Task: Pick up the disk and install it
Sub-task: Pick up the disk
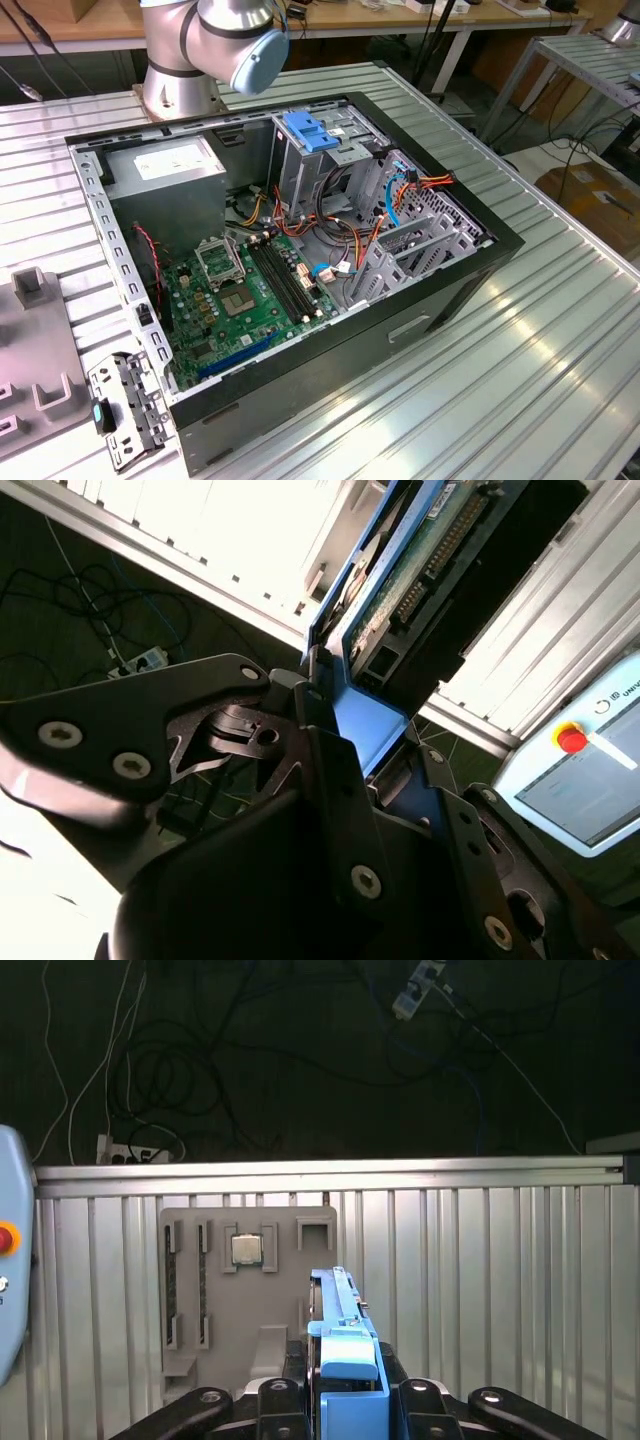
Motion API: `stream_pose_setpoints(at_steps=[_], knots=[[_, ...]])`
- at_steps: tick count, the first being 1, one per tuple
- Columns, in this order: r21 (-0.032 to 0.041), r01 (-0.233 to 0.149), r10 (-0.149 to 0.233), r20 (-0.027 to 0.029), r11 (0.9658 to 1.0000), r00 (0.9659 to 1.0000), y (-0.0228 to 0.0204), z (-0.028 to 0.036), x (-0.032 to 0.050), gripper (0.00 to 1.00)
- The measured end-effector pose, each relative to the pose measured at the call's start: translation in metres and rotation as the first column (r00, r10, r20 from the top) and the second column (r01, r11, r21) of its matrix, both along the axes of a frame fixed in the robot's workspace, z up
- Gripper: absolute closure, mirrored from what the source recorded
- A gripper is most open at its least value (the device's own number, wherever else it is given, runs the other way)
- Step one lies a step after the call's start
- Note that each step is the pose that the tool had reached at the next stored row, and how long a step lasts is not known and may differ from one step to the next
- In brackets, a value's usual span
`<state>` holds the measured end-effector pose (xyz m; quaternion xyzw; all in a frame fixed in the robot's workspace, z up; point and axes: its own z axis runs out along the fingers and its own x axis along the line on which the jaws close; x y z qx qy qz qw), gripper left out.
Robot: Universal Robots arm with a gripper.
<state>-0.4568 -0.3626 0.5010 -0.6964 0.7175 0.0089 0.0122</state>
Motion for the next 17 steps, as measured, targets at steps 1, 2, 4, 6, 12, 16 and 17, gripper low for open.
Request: stream_pose_setpoints(at_steps=[1, 2, 4, 6, 12, 16, 17], knots=[[0.0, 0.0, 0.0, 0.0, 1.0, 1.0, 0.0, 0.0, 0.0011, 0.63], [0.0, 0.0, 0.0, 0.0, 1.0, 1.0, 0.0001, 0.0, 0.002, 0.63], [0.0, 0.0, 0.0, 0.0, 1.0, 1.0, 0.0, 0.0, 0.0036, 0.63], [0.0, 0.0, 0.0, 0.0, 1.0, 1.0, 0.0, 0.0, 0.0056, 0.63], [0.0, 0.0, 0.0, 0.0, 1.0, 1.0, 0.0001, 0.0, 0.0107, 0.63], [0.0001, 0.0, 0.0, -0.0001, 1.0, 1.0, 0.0, 0.0, 0.0135, 0.63], [0.0, 0.0, 0.0, -0.0001, 1.0, 1.0, 0.0, 0.0, 0.0143, 0.63]])
